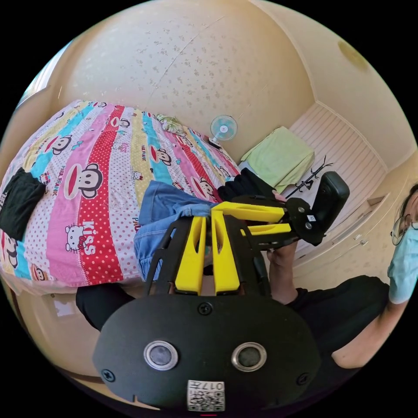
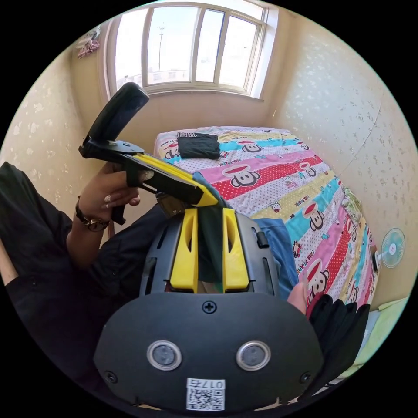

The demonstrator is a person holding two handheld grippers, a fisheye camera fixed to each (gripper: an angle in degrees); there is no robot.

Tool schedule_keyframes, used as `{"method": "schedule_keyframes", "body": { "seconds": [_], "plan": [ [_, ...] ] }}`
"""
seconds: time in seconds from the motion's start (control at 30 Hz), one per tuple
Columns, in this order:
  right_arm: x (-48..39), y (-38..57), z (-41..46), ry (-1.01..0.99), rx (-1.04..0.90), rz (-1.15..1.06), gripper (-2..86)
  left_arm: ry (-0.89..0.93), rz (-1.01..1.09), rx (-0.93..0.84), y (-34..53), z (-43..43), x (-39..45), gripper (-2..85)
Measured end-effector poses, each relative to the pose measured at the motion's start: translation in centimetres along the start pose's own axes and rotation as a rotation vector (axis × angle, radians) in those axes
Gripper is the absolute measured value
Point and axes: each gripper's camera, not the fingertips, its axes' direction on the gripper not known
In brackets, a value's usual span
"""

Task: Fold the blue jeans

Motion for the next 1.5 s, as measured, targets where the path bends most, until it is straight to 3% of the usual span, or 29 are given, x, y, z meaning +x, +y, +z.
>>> {"method": "schedule_keyframes", "body": {
  "seconds": [0.43, 0.63, 0.83, 1.03, 1.27, 1.5],
  "plan": [
    [-6.3, -1.4, 2.5, 0.018, -0.039, -0.043, 9.4, -0.002, -0.106, 0.023, 1.9, -1.3, -2.0, -0.5],
    [-11.1, -0.5, 2.9, 0.299, 0.007, -0.049, 7.3, 0.011, -0.111, 0.055, 2.6, -1.7, -1.9, 0.7],
    [-8.6, 1.8, 0.2, 0.073, 0.094, 0.151, 3.4, 0.179, -0.06, 0.051, 3.1, -1.8, -2.5, 2.9],
    [-5.4, 3.8, -4.6, 0.099, 0.158, 0.262, 2.3, 0.111, -0.008, 0.14, 5.2, -6.0, -3.0, 6.1],
    [-4.7, 2.0, -14.2, 0.192, 0.364, 0.253, 2.1, 0.13, -0.001, -0.061, 9.0, -3.8, -3.5, 13.6],
    [-6.2, 0.3, -26.3, 0.221, 0.598, 0.174, 2.1, 0.099, 0.023, -0.121, 11.1, -1.6, -0.9, 18.0]
  ]
}}
